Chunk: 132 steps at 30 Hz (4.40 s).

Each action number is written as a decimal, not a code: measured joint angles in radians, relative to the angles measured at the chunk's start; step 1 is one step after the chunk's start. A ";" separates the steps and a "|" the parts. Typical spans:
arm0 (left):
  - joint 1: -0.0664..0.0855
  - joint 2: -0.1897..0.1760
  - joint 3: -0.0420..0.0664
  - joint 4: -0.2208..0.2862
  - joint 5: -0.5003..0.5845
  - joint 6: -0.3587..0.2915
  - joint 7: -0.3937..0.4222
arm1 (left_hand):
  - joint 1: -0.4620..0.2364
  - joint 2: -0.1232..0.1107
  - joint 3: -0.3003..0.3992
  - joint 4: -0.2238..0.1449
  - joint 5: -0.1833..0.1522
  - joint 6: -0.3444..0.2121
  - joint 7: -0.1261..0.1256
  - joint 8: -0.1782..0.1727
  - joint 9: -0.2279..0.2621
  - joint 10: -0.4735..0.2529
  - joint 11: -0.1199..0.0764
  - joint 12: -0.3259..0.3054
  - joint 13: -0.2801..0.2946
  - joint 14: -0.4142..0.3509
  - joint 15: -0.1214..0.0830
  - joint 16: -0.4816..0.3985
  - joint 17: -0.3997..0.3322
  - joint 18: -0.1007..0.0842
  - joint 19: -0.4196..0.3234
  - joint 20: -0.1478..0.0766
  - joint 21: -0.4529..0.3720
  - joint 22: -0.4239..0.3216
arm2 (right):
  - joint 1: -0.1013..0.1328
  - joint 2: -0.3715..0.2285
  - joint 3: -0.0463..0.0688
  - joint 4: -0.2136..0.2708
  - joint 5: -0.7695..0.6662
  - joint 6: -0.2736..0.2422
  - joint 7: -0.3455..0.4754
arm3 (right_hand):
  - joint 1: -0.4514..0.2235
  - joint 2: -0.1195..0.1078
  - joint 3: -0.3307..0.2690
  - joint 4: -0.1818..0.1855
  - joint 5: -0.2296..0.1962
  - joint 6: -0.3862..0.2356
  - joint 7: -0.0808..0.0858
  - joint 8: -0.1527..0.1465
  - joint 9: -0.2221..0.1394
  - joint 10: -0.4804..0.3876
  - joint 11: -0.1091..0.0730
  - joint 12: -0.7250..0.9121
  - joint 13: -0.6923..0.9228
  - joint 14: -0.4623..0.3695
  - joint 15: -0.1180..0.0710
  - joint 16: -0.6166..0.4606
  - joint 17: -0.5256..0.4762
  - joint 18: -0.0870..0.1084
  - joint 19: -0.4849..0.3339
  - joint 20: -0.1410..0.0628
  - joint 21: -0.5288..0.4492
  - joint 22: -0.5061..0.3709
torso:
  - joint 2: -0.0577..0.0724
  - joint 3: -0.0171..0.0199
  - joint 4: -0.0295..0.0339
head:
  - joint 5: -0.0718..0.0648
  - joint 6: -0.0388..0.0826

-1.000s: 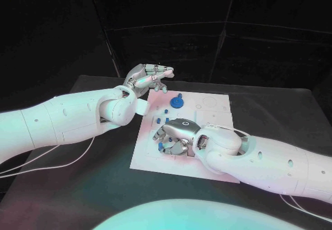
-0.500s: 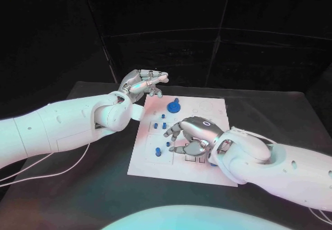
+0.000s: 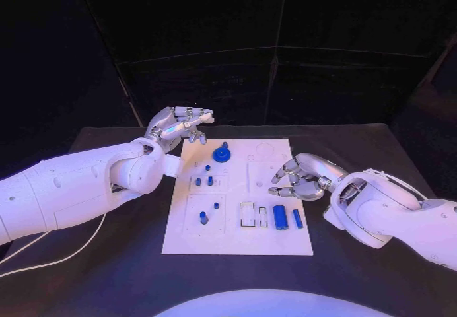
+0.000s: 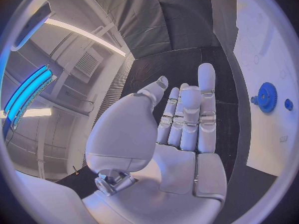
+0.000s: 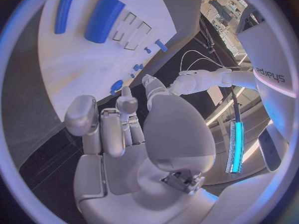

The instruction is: Assemble the parts on the task board

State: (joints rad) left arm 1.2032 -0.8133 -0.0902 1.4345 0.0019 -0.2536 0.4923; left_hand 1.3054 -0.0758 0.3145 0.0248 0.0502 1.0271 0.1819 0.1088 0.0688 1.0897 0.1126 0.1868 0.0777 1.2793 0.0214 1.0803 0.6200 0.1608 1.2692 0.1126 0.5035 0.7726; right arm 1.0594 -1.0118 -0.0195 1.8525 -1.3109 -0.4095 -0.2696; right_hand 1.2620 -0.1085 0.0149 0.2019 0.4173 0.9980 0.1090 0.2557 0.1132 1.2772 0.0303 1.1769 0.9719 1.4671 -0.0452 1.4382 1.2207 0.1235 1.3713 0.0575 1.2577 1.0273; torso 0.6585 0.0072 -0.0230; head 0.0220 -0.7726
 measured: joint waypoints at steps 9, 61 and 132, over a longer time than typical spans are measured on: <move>0.000 -0.010 -0.006 0.001 0.000 0.001 0.000 | 0.000 0.000 0.000 0.000 0.000 0.000 0.000 0.000 0.000 0.000 0.000 0.000 0.000 0.000 0.000 0.000 0.000 0.000 0.000 0.000 0.000 0.000 | -0.031 -0.039 -0.005 0.022 -0.011 -0.001 -0.153 | -0.014 -0.006 -0.086 0.084 -0.028 -0.027 0.001 0.047 0.004 0.025 -0.002 0.094 0.132 0.000 0.000 0.029 0.067 -0.016 0.004 0.004 0.023 0.033 | -0.006 0.0035 -0.0144 | -0.009 -0.007; 0.000 -0.021 -0.008 0.006 0.000 0.005 0.000 | 0.000 0.000 -0.003 0.003 0.000 0.000 0.000 0.000 0.000 -0.004 -0.004 0.000 0.000 0.000 0.000 0.000 0.000 0.000 0.000 0.000 0.000 -0.001 | -0.120 0.069 -0.001 -0.022 -0.095 0.045 -0.290 | 0.001 0.054 -0.147 0.090 -0.006 -0.026 -0.012 0.133 0.014 0.068 -0.014 0.144 0.232 0.000 0.000 0.057 0.087 -0.015 0.023 -0.002 0.062 0.093 | -0.005 0.0007 -0.0173 | -0.013 -0.022; 0.000 -0.013 -0.008 0.010 0.000 0.012 -0.004 | 0.018 0.018 -0.005 -0.006 0.000 0.000 0.000 0.004 0.000 -0.014 0.000 0.011 0.000 0.000 0.000 0.003 -0.002 0.000 0.000 0.000 0.000 -0.004 | -0.130 0.193 -0.009 -0.023 -0.089 -0.096 -0.316 | -0.251 0.092 -0.259 0.094 -0.256 0.023 -0.042 0.166 0.093 0.093 -0.034 0.107 0.240 0.000 -0.021 0.066 0.087 -0.031 0.041 -0.013 0.087 0.130 | -0.013 -0.0022 -0.0112 | -0.002 -0.016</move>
State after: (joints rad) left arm 1.2035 -0.8267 -0.0982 1.4447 0.0019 -0.2420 0.4882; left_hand 1.3235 -0.0577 0.3090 0.0191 0.0502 1.0271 0.1819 0.1128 0.0688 1.0754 0.1127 0.1978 0.0777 1.2794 0.0216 1.0835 0.6177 0.1609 1.2693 0.1126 0.5036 0.7688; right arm 0.9293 -0.8184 -0.0281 1.8291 -1.4002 -0.5054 -0.5857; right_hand 1.0110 -0.0163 -0.2445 0.2959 0.1617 1.0212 0.0674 0.4212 0.2061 1.3699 -0.0036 1.2844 1.2121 1.4667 -0.0664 1.5043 1.3079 0.0928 1.4121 0.0446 1.3447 1.1569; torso 0.6458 0.0050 -0.0342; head 0.0197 -0.7888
